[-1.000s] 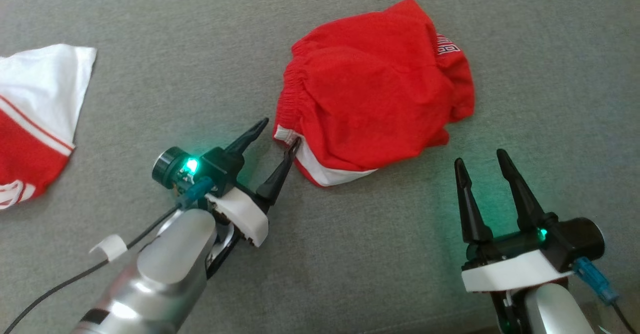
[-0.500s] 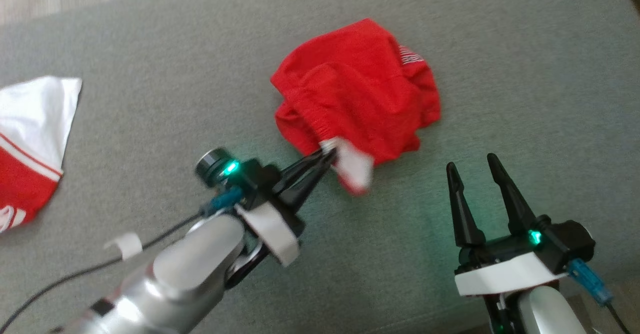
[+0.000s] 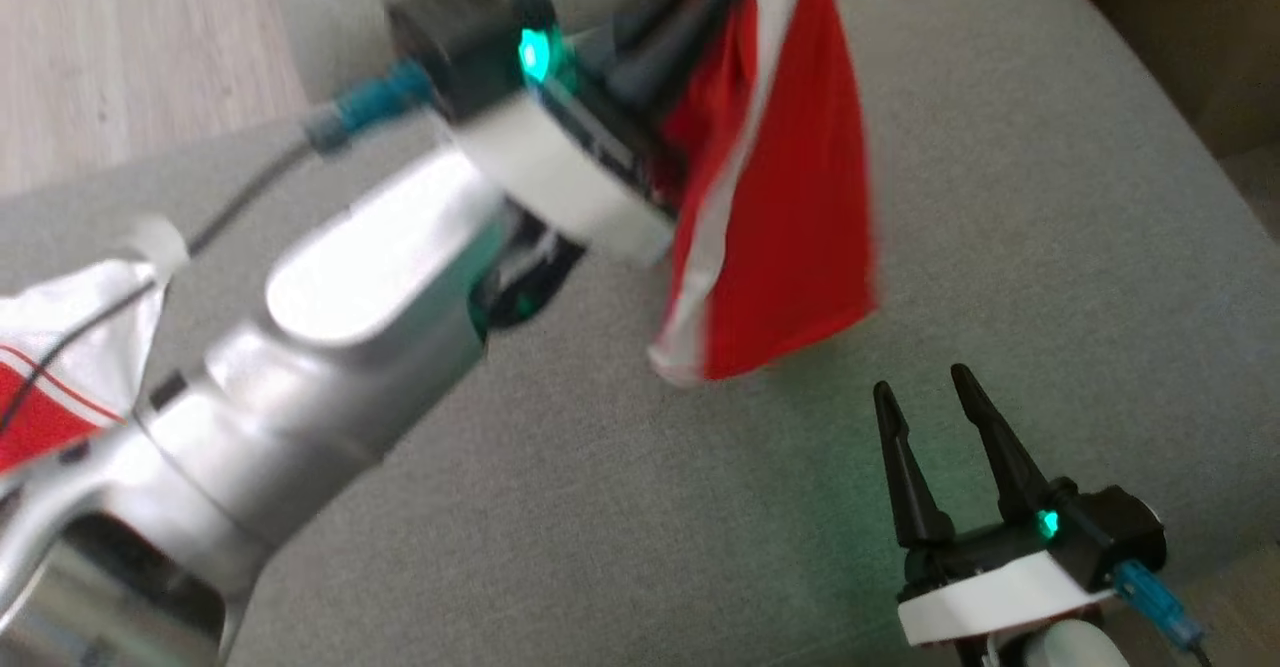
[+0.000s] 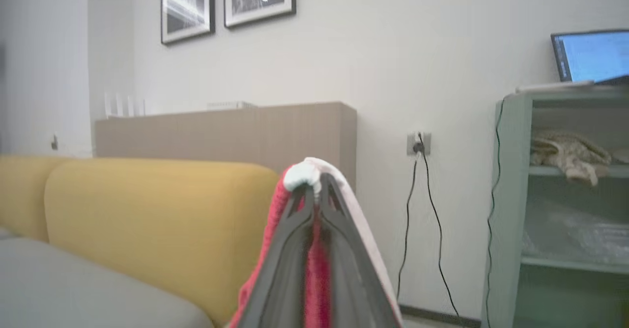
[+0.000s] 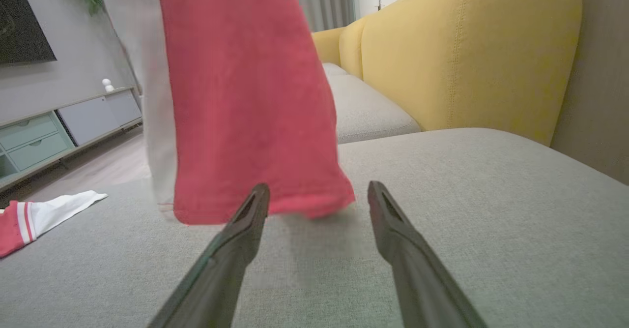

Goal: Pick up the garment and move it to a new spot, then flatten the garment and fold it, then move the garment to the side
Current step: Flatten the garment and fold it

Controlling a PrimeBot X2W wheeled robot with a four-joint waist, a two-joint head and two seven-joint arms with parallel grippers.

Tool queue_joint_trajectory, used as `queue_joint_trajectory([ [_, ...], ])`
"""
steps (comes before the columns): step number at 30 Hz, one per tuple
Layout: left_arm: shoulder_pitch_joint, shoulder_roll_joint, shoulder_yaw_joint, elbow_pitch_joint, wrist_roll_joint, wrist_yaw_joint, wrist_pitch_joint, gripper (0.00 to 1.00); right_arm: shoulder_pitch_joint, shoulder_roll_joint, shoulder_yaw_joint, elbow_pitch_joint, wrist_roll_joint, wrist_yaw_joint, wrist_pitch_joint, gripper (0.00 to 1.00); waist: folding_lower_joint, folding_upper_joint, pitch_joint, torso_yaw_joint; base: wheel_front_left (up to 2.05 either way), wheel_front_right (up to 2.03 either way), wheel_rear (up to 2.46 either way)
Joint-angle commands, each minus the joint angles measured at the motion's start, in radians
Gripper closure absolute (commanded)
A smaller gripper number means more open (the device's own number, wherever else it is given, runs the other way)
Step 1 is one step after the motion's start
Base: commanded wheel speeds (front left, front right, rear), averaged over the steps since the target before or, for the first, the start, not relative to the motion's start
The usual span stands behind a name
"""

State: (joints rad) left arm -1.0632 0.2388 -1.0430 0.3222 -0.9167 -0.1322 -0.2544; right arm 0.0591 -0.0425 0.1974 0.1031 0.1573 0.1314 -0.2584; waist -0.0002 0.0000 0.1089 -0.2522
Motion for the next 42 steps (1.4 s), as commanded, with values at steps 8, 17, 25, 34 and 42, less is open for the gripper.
queue_joint_trajectory([
  [8,0.003,0.016,0.155,0.017,-0.086,0.002,-0.007,1.0,0.015,-0.008,0.015,-0.041,-0.005,-0.001,-0.003,0.0,0.0002,0.0,-0.049,0.037,0.0,0.0,0.0],
  [17,0.393,0.121,0.238,-0.006,-0.092,0.03,-0.007,1.0,-0.006,-0.008,-0.011,-0.048,0.014,-0.001,-0.003,0.0,0.0002,0.0,0.031,0.126,0.0,0.0,0.0],
  [25,0.65,0.121,0.427,-0.101,-0.043,0.013,-0.007,1.0,-0.056,-0.008,0.032,0.071,0.131,-0.001,-0.003,0.0,0.0002,0.0,0.109,0.199,0.0,0.0,0.0],
  [34,0.691,0.076,0.499,-0.125,0.03,0.003,-0.007,1.0,-0.147,-0.008,0.113,0.276,0.119,-0.001,-0.003,0.0,0.0002,0.0,0.16,0.245,0.0,0.0,0.0],
  [42,0.676,0.072,0.481,-0.135,0.053,0.002,-0.007,1.0,-0.18,-0.011,0.147,0.32,0.104,-0.001,-0.003,1.0,0.0002,0.0,0.164,0.251,0.0,0.0,0.0],
])
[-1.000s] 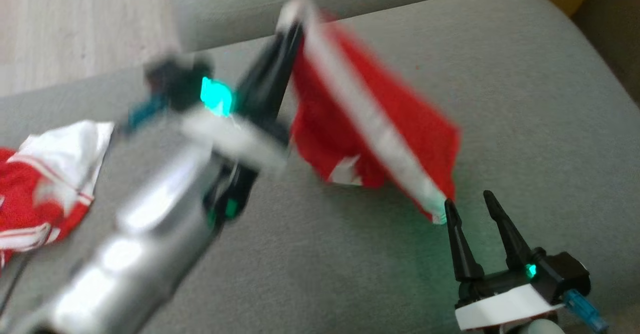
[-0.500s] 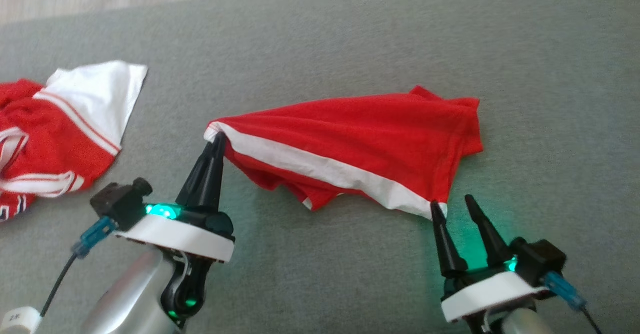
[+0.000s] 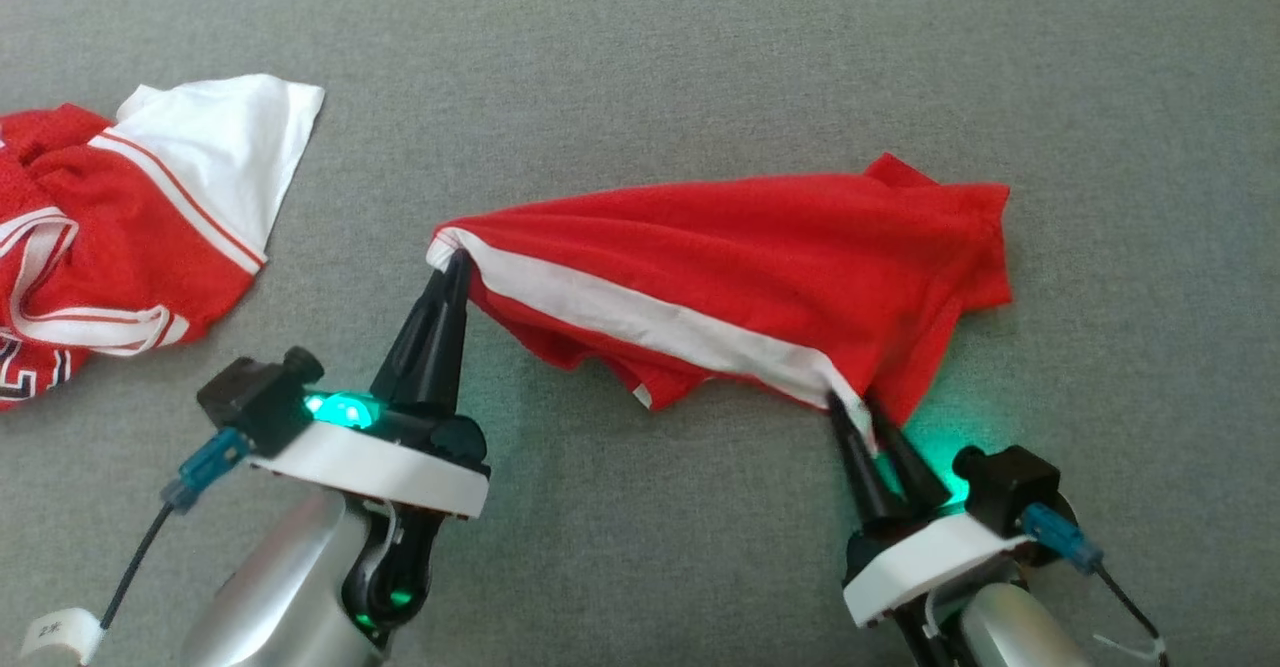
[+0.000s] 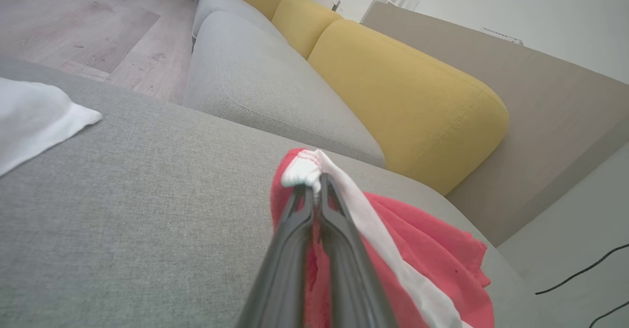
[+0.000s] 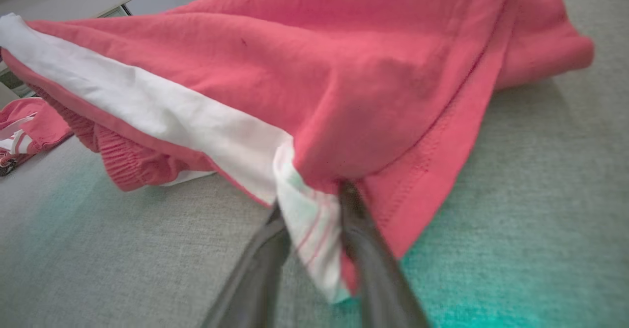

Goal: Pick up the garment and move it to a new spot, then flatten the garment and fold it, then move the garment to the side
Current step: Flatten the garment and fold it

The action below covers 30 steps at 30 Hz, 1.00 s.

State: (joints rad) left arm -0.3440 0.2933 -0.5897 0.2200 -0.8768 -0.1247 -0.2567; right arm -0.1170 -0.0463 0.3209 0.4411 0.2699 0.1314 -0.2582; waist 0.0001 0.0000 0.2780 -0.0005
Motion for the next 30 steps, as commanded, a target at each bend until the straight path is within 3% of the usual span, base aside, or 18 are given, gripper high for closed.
queue_joint_trajectory([
  [1,-0.042,0.019,0.029,-0.032,0.017,-0.006,-0.005,1.0,0.0,-0.011,0.017,-0.026,-0.013,-0.001,-0.004,1.0,-0.0001,0.0,-0.01,-0.003,0.0,0.0,0.0],
  [5,-0.041,0.03,0.027,-0.034,0.037,-0.006,-0.005,1.0,0.02,-0.028,-0.011,-0.065,-0.036,-0.001,-0.004,1.0,-0.0001,0.0,-0.03,-0.006,0.0,0.0,0.0],
  [10,-0.055,0.064,0.009,-0.054,0.056,-0.006,-0.005,1.0,0.064,-0.04,-0.105,-0.207,-0.063,-0.001,-0.004,1.0,-0.0001,0.0,-0.085,-0.018,0.0,0.0,0.0],
  [18,-0.226,0.179,-0.082,-0.157,0.056,-0.006,0.002,1.0,0.034,-0.107,-0.244,-0.471,-0.058,-0.001,-0.002,1.0,-0.0001,0.0,-0.147,-0.032,0.0,0.0,0.0],
  [24,-0.53,0.237,-0.163,-0.175,0.085,-0.006,0.046,1.0,-0.228,-0.211,-0.288,-0.511,0.034,-0.001,0.089,1.0,-0.0001,0.0,-0.089,-0.041,0.0,0.0,0.0],
  [30,-0.831,0.195,-0.22,-0.005,0.099,-0.006,0.02,1.0,-0.566,-0.294,-0.241,-0.339,0.17,-0.001,0.083,1.0,-0.0001,0.0,0.006,-0.049,0.0,0.0,0.0],
])
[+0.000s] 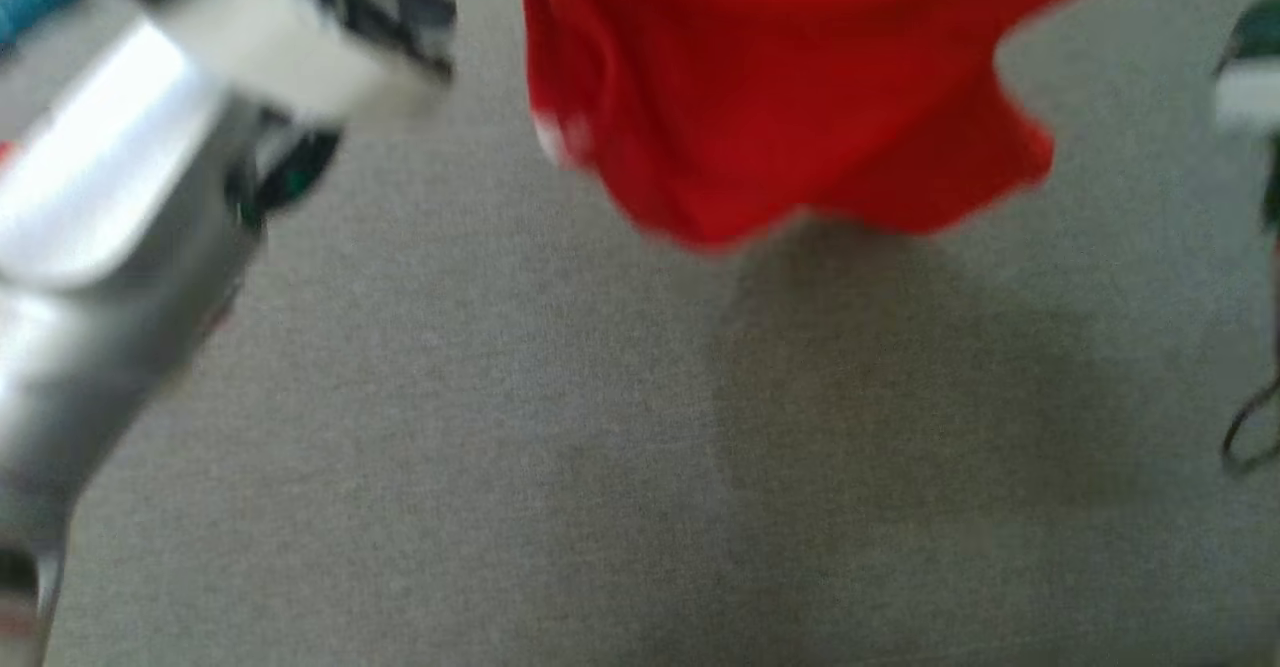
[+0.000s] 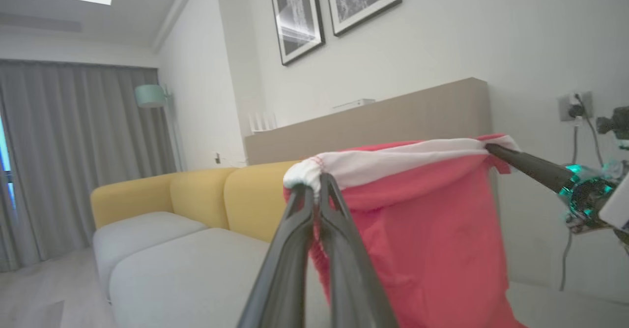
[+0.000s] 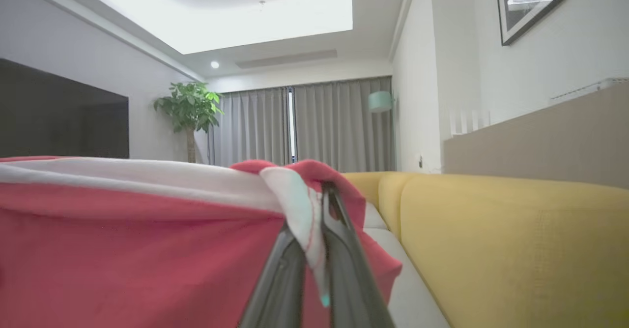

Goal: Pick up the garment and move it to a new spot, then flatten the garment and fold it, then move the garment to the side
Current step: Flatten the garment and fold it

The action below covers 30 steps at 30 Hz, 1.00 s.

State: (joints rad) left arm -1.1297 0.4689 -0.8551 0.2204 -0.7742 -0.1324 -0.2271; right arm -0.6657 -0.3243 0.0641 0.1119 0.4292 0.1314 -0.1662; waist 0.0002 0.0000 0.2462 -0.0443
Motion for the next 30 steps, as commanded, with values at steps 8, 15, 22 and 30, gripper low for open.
queue_joint_trajectory([
  [8,-0.232,-0.102,0.177,0.071,0.124,0.002,-0.034,1.0,-0.298,-0.097,0.098,0.134,-0.004,-0.001,-0.09,1.0,-0.0002,0.0,0.12,-0.004,0.0,0.0,0.0],
  [15,-0.047,-0.109,0.161,-0.016,0.183,0.002,-0.034,1.0,-0.19,-0.093,0.067,0.113,-0.023,-0.001,-0.095,1.0,-0.0002,0.0,0.148,0.006,0.0,0.0,0.0],
  [22,0.237,-0.092,0.113,-0.063,0.167,0.002,-0.035,1.0,0.066,-0.097,0.07,0.09,-0.009,-0.001,-0.095,1.0,-0.0002,0.0,0.127,0.019,0.0,0.0,0.0],
  [30,0.621,-0.095,0.001,-0.073,0.095,0.002,-0.035,1.0,0.379,-0.132,0.12,0.022,0.08,-0.001,0.004,1.0,-0.0002,0.0,0.018,0.011,0.0,0.0,0.0],
])
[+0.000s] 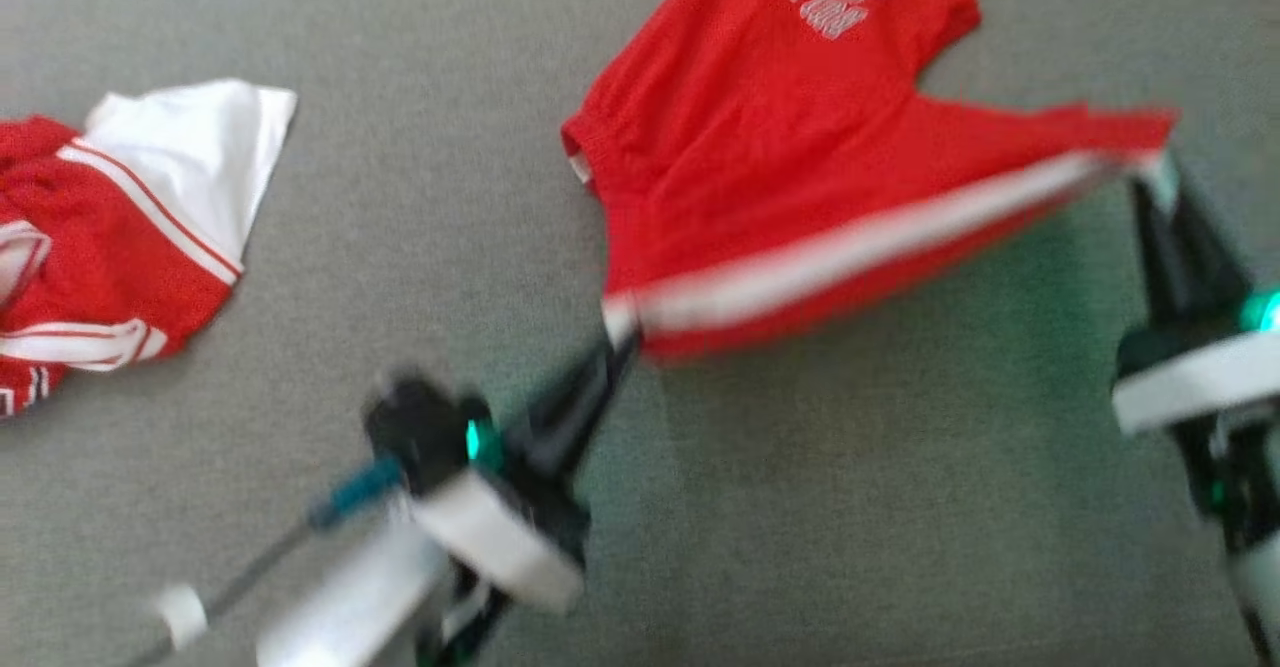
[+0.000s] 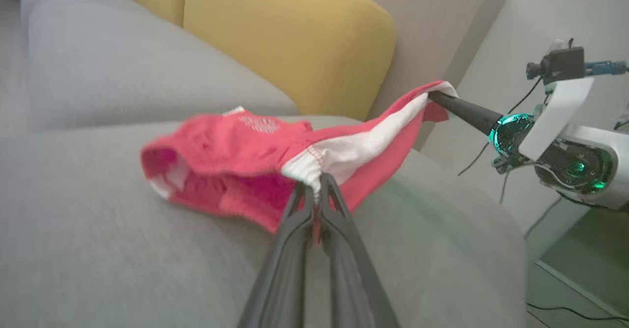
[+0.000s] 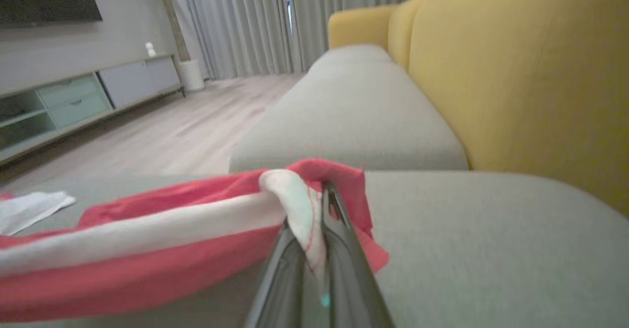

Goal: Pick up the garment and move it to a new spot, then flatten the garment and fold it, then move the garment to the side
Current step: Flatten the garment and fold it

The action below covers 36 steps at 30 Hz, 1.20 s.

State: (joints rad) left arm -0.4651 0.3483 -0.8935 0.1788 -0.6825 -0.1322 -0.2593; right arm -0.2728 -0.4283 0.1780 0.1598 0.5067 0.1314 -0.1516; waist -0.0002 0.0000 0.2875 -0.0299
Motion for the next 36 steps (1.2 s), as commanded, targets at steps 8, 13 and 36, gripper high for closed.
queue_joint_trajectory([
  [8,0.148,0.04,-0.016,-0.058,-0.052,0.002,-0.002,1.0,0.321,-0.109,-0.083,-0.242,0.086,-0.001,0.139,1.0,0.0002,0.0,-0.099,0.043,0.0,0.0,0.0],
  [13,0.192,0.061,-0.017,-0.101,-0.066,0.002,-0.002,1.0,0.502,-0.087,-0.211,-0.404,0.082,-0.001,0.197,1.0,0.0002,0.0,-0.12,0.086,0.0,0.0,0.0],
  [36,-0.22,-0.192,-0.002,0.096,-0.23,0.002,-0.002,1.0,-0.073,-0.283,-0.048,-0.144,0.141,-0.001,0.396,1.0,0.0002,0.0,0.116,0.238,0.0,0.0,0.0],
])
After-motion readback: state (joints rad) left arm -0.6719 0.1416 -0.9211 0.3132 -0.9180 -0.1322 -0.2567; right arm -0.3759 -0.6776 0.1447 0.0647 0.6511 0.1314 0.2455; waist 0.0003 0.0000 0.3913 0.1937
